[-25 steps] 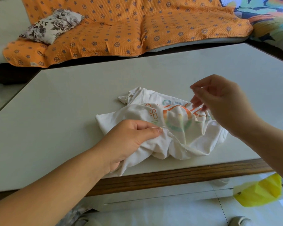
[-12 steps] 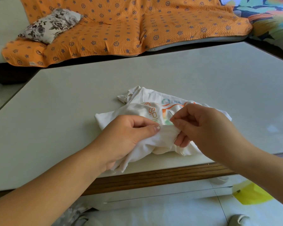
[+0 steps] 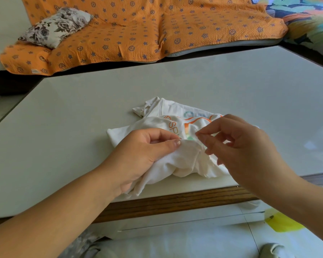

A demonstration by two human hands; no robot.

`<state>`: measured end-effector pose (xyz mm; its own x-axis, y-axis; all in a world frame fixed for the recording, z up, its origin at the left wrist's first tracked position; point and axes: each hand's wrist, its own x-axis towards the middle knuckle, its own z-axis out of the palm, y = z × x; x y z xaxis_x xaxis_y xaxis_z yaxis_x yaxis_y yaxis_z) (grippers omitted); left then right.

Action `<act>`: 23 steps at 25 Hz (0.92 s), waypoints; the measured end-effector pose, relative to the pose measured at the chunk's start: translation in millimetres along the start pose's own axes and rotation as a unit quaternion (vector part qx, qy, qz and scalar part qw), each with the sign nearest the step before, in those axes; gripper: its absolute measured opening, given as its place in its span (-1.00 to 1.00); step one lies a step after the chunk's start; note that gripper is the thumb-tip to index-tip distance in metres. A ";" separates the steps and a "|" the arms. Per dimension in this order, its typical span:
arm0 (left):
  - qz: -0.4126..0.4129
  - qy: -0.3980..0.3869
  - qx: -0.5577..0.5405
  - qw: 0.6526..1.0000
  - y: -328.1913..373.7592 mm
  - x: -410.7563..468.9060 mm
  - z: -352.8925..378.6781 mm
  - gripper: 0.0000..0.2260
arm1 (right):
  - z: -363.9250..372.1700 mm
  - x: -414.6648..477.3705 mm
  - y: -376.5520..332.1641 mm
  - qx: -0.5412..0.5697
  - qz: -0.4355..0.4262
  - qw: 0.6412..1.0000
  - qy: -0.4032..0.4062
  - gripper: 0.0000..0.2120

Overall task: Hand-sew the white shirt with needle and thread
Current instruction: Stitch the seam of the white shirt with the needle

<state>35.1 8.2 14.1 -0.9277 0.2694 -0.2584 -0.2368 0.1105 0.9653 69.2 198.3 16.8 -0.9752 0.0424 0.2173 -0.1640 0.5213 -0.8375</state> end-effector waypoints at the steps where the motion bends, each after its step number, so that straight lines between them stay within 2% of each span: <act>1: 0.000 -0.001 -0.001 1.000 0.3 -0.1 -0.5 -0.83 | -2.0 -1.7 -2.5 0.008 -0.010 1.000 0.008 -0.87; 7: -0.001 0.000 -0.008 1.000 0.1 -0.3 -0.3 -0.95 | -3.0 -11.5 -11.0 0.013 0.041 0.993 -0.112 -0.81; 23: 0.031 -0.001 -0.002 1.000 0.7 -2.2 2.2 -0.89 | 0.0 -8.4 -12.0 0.008 0.073 0.991 -0.109 -0.77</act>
<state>37.6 9.9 15.2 -0.9402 0.2768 -0.1987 -0.1806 0.0899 0.9794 79.4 191.7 25.0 -0.9974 -0.0700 -0.0181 -0.0202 0.5091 -0.8605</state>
